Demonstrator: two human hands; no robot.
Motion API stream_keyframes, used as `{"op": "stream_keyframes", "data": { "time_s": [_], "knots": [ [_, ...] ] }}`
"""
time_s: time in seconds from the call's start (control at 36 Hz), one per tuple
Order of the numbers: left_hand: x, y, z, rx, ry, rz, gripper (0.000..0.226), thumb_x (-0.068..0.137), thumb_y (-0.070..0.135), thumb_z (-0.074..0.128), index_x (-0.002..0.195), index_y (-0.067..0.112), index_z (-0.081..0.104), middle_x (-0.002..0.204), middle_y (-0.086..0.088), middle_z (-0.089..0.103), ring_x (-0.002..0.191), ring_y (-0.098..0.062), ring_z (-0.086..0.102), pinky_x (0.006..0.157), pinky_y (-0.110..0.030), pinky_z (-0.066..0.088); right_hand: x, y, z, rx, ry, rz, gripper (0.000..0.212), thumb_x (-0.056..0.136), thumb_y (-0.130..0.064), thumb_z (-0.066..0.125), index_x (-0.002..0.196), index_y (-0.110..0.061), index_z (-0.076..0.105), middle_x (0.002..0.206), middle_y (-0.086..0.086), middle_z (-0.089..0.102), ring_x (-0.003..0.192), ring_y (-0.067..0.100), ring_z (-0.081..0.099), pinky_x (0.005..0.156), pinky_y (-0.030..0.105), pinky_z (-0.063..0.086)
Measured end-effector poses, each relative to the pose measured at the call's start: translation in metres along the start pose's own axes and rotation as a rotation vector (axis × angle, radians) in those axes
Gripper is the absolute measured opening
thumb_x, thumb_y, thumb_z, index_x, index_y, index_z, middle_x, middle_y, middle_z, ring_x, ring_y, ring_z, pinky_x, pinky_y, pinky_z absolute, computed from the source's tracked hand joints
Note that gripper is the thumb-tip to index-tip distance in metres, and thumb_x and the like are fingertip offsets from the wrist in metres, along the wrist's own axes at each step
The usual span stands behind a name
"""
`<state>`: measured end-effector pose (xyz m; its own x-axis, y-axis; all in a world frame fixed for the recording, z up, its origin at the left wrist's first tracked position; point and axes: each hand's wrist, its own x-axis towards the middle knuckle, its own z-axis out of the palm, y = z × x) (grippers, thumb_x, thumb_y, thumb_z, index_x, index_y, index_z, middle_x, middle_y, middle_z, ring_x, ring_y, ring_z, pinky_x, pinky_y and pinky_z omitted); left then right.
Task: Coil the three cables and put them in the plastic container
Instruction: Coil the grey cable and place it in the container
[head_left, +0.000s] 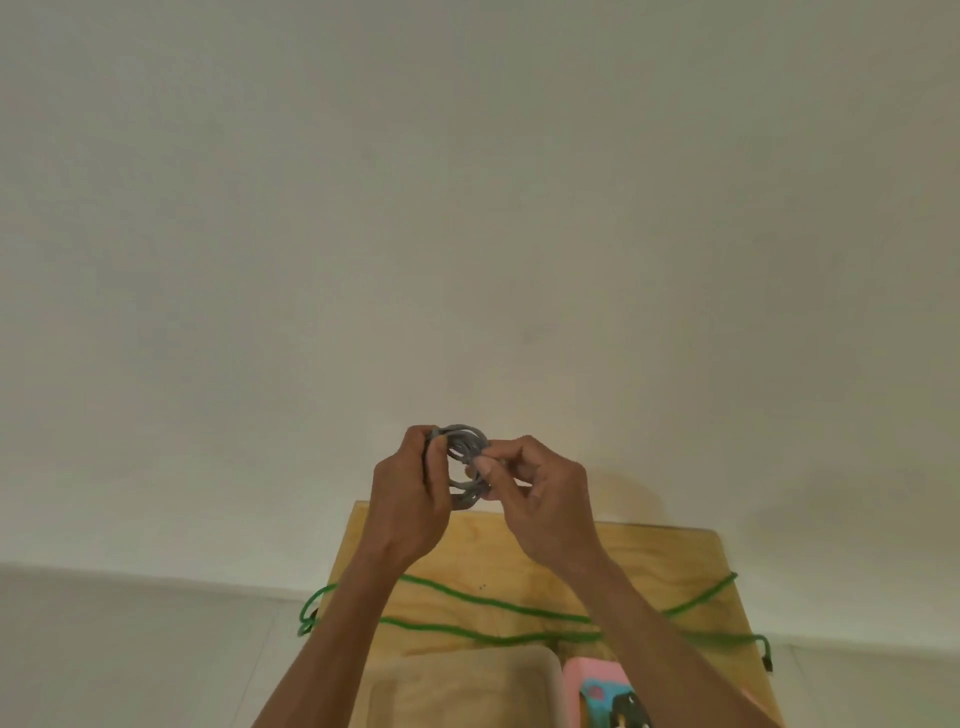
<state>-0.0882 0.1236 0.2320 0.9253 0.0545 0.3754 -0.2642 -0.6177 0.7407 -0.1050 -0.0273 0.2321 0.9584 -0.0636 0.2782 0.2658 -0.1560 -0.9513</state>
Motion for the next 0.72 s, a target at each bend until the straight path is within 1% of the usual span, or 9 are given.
{"op": "stream_keyframes", "data": {
  "time_s": [0.06,0.11,0.19,0.25,0.31,0.36,0.47,0.61,0.72],
  "knots": [
    [-0.006,-0.009,-0.002,-0.035,-0.014,-0.016,0.025,0.105,0.021,0.040,0.108,0.009,0.062,0.070,0.011,0.060,0.065,-0.010,0.058,0.055,-0.015,0.040,-0.005,0.002,0.006,0.068,0.021,0.045,0.006,0.093,-0.007,0.067,0.091,-0.003,0.070,0.082,0.005,0.076,0.079,0.021,0.075,0.069,0.043,0.063],
    [-0.010,-0.016,-0.005,-0.071,-0.042,-0.030,0.023,0.105,0.020,0.041,0.111,0.014,0.062,0.077,0.009,0.064,0.070,-0.010,0.061,0.060,-0.019,0.046,-0.012,0.005,0.014,0.120,0.060,0.087,0.006,0.093,-0.006,0.066,0.090,-0.004,0.070,0.081,0.007,0.075,0.079,0.023,0.075,0.068,0.045,0.063],
    [-0.016,-0.028,-0.011,-0.110,-0.074,-0.047,0.021,0.104,0.017,0.043,0.117,0.019,0.059,0.083,0.007,0.067,0.070,-0.012,0.063,0.062,-0.022,0.049,-0.023,0.012,0.029,0.149,0.123,0.148,0.007,0.093,-0.006,0.067,0.090,-0.009,0.072,0.081,0.007,0.075,0.077,0.023,0.074,0.064,0.047,0.063],
    [-0.021,-0.037,-0.015,-0.094,-0.106,-0.038,0.021,0.104,0.017,0.043,0.115,0.016,0.060,0.082,0.011,0.065,0.071,-0.008,0.061,0.061,-0.017,0.046,-0.029,0.017,0.040,0.128,0.163,0.158,0.008,0.092,-0.007,0.068,0.091,-0.013,0.073,0.081,0.006,0.076,0.076,0.023,0.075,0.063,0.046,0.063],
    [-0.025,-0.047,-0.018,-0.079,-0.126,-0.046,0.021,0.104,0.017,0.042,0.112,0.012,0.061,0.078,0.012,0.062,0.069,-0.005,0.059,0.060,-0.013,0.041,-0.034,0.020,0.050,0.079,0.186,0.123,0.013,0.091,-0.008,0.069,0.095,-0.020,0.072,0.082,0.005,0.076,0.075,0.020,0.076,0.064,0.041,0.064],
    [-0.027,-0.054,-0.021,-0.073,-0.138,-0.056,0.021,0.105,0.018,0.042,0.110,0.011,0.061,0.074,0.012,0.060,0.066,-0.006,0.057,0.058,-0.013,0.040,-0.034,0.020,0.057,0.042,0.183,0.126,0.017,0.090,-0.010,0.070,0.100,-0.023,0.070,0.083,0.004,0.076,0.072,0.019,0.075,0.062,0.037,0.063],
    [-0.032,-0.065,-0.025,-0.086,-0.160,-0.065,0.020,0.104,0.018,0.042,0.109,0.012,0.061,0.076,0.012,0.061,0.067,-0.007,0.058,0.059,-0.018,0.043,-0.029,0.016,0.061,0.116,0.146,0.309,0.017,0.088,-0.016,0.074,0.103,-0.016,0.066,0.085,0.010,0.075,0.068,0.028,0.074,0.060,0.044,0.063],
    [-0.037,-0.069,-0.025,-0.094,-0.152,-0.053,0.018,0.104,0.015,0.044,0.107,0.010,0.061,0.075,0.012,0.060,0.067,0.002,0.058,0.058,-0.008,0.038,-0.038,0.014,0.063,0.180,0.034,0.434,0.019,0.093,-0.012,0.069,0.103,-0.007,0.054,0.087,0.013,0.077,0.079,0.030,0.075,0.068,0.051,0.063],
    [-0.045,-0.066,-0.023,-0.108,-0.148,-0.040,0.017,0.103,0.016,0.044,0.108,0.010,0.060,0.080,0.004,0.064,0.066,-0.002,0.058,0.059,-0.010,0.040,-0.048,0.015,0.060,0.101,0.022,0.448,0.013,0.092,-0.005,0.066,0.098,-0.008,0.054,0.088,0.010,0.076,0.081,0.028,0.075,0.071,0.051,0.063]
  ]
}}
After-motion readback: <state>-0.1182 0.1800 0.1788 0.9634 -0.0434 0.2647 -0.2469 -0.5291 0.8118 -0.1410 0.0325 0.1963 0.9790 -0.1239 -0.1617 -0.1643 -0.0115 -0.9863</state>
